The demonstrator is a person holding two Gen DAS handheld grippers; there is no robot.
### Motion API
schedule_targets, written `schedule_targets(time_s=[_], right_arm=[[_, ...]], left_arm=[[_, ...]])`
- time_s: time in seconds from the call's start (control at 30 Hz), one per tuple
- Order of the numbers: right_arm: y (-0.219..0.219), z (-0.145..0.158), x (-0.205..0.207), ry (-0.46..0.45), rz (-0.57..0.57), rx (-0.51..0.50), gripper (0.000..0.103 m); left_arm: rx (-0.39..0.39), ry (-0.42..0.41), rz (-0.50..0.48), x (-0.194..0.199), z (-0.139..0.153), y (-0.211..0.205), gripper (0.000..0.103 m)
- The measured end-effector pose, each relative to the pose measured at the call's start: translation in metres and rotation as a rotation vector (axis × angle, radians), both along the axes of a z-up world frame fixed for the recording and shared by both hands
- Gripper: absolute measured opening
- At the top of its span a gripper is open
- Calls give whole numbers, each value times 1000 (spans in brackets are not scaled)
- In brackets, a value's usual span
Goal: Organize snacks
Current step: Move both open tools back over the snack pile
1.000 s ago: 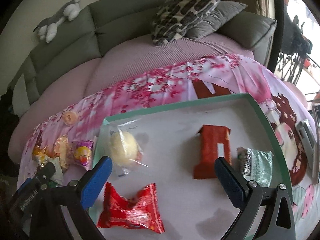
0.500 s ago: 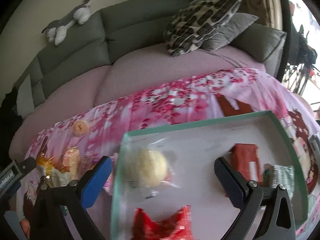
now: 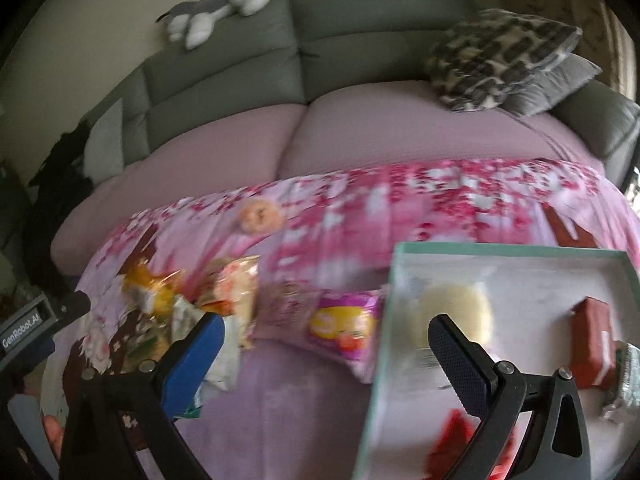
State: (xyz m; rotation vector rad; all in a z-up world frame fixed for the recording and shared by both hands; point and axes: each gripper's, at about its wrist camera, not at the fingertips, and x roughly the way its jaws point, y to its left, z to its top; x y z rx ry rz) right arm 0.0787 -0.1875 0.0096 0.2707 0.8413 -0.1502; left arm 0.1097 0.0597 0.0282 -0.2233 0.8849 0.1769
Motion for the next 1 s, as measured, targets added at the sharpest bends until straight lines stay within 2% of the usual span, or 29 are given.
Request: schedule_targets(time_s=[0.2,0.5,0.77,1.0], right_arm=[[29,-11,11,42,70,6,103],[62,-25,15,103,148,-8,103],[89,-28,9,127,228,-25,103],[105,-33,4,155,273,-23,103]], left_arm=[[-49,34,23,-1,-11,27,103],[-97,136,15,-6,-39,34,103],[-69,190,-16,-10,-51,33,103],[-5,252,-1,-13,-61,47,103]])
